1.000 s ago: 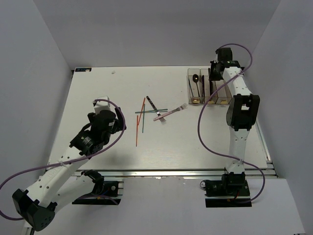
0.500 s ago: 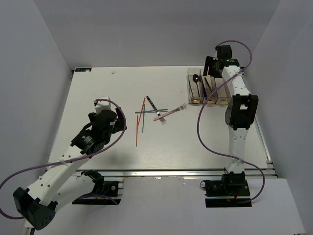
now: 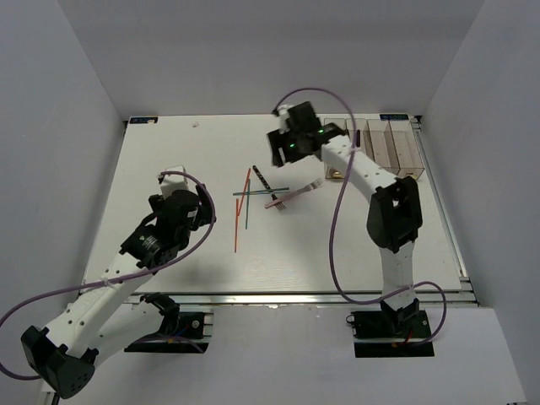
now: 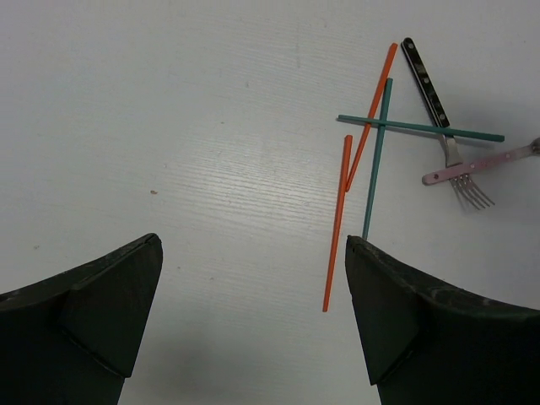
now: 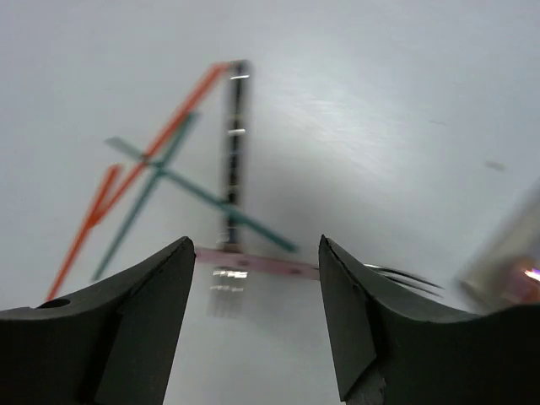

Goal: Sort the eating utensils into containers

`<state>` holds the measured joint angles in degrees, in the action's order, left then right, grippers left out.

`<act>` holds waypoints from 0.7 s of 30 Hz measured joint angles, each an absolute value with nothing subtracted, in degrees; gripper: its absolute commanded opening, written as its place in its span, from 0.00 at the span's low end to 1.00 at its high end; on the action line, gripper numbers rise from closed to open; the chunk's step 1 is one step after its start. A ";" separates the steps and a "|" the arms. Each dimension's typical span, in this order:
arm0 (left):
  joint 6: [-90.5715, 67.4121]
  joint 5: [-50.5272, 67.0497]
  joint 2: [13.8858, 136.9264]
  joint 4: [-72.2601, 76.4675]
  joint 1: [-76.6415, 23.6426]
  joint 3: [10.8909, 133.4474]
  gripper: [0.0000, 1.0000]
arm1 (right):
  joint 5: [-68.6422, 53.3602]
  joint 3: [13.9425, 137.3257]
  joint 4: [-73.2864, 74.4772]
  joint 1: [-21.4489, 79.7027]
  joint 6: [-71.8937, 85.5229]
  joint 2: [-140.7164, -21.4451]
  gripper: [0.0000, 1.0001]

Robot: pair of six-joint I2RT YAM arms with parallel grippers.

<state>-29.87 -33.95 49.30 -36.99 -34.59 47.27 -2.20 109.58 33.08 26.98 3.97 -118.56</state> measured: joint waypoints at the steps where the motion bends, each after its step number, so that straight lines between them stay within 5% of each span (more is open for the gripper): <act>1: -30.04 -34.44 48.82 -37.04 -34.59 47.27 0.98 | -3.57 108.77 32.47 30.39 2.87 -118.17 0.66; 10: -30.89 -36.32 45.12 -37.08 -34.59 47.27 0.98 | -9.72 106.19 32.60 40.95 -10.17 -119.57 0.74; 21: -30.83 -35.46 45.17 -37.04 -34.59 47.27 0.98 | -10.85 117.10 39.62 40.16 -33.71 -133.78 0.67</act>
<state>-30.83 -35.46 45.17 -37.04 -34.59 47.27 -10.85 117.10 39.62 40.16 -33.71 -133.78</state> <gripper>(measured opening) 0.983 0.686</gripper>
